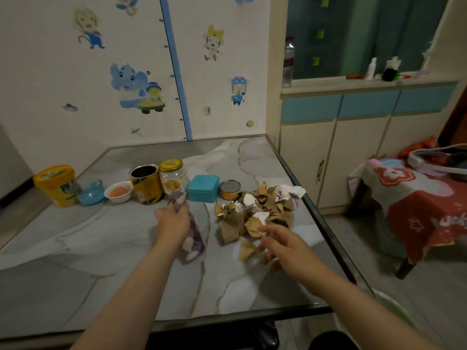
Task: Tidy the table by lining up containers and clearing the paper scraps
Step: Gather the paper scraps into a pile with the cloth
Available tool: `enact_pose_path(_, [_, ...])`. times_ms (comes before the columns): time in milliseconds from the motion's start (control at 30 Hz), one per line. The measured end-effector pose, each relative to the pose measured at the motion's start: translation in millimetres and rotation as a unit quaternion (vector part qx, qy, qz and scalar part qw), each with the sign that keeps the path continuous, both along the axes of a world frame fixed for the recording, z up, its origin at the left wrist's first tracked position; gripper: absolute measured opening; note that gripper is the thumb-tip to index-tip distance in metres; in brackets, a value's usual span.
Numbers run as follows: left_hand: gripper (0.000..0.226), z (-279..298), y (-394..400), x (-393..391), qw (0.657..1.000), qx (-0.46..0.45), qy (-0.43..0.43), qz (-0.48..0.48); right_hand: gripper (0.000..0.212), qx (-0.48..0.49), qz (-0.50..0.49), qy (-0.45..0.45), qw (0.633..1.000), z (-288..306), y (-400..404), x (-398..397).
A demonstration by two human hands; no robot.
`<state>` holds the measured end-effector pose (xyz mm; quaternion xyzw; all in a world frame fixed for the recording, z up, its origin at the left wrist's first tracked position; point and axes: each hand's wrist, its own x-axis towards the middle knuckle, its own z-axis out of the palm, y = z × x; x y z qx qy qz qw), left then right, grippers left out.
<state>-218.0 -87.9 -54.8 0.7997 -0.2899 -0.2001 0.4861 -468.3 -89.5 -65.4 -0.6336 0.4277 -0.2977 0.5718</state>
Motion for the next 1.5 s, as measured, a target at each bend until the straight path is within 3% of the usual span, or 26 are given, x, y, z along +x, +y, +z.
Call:
enact_pose_path(133, [0.051,-6.2,-20.5,-26.0,0.996,-0.017,0.081,-0.031,0.025,0.01,-0.015,0.012,1.0,-3.0,-5.9,-8.7])
enact_pose_path(267, [0.054,-4.1,-24.3,-49.1,0.991,-0.04,0.091,-0.084,0.025,0.004,-0.02,0.001,1.0,0.8,-11.1,-9.5])
enact_pose_path(467, [0.053,-0.6,-21.6,-60.7,0.991,-0.06,0.032,-0.118,0.026,-0.013,-0.023,0.001,1.0,3.8,-11.1,-4.3])
enact_pose_path(633, [0.055,-0.3,-14.1,-68.9,0.992,-0.022,-0.041,-0.114,0.029,-0.017,-0.036,-0.009,0.999,5.7,-10.4,-4.9])
enact_pose_path(767, [0.061,-0.9,-0.4,-78.3,0.981,-0.014,-0.148,-0.128,0.032,-0.004,-0.055,-0.026,0.998,4.6,-7.6,-12.6])
enact_pose_path(1000, [0.034,3.1,27.2,-105.7,0.938,-0.131,-0.225,-0.23,0.02,-0.01,-0.094,-0.038,0.995,8.5,0.1,-34.5])
enact_pose_path(1133, [0.022,6.8,46.1,-145.0,0.899,-0.184,-0.182,-0.353,0.016,-0.026,-0.126,-0.045,0.991,10.3,6.8,-49.6])
enact_pose_path(1233, [0.023,4.0,55.3,-186.6,0.884,-0.17,-0.076,-0.429,0.019,-0.036,-0.155,-0.056,0.986,8.4,10.1,-66.1])
enact_pose_path(1367, [0.026,-18.8,52.9,-244.5,0.881,-0.133,0.045,-0.452,0.027,-0.05,-0.237,-0.058,0.969,-5.9,10.6,-107.7])
enact_pose_path(1500, [0.031,-47.1,43.6,-310.0,0.866,-0.092,0.111,-0.479,0.031,-0.048,-0.286,-0.044,0.956,-29.3,9.1,-166.9])
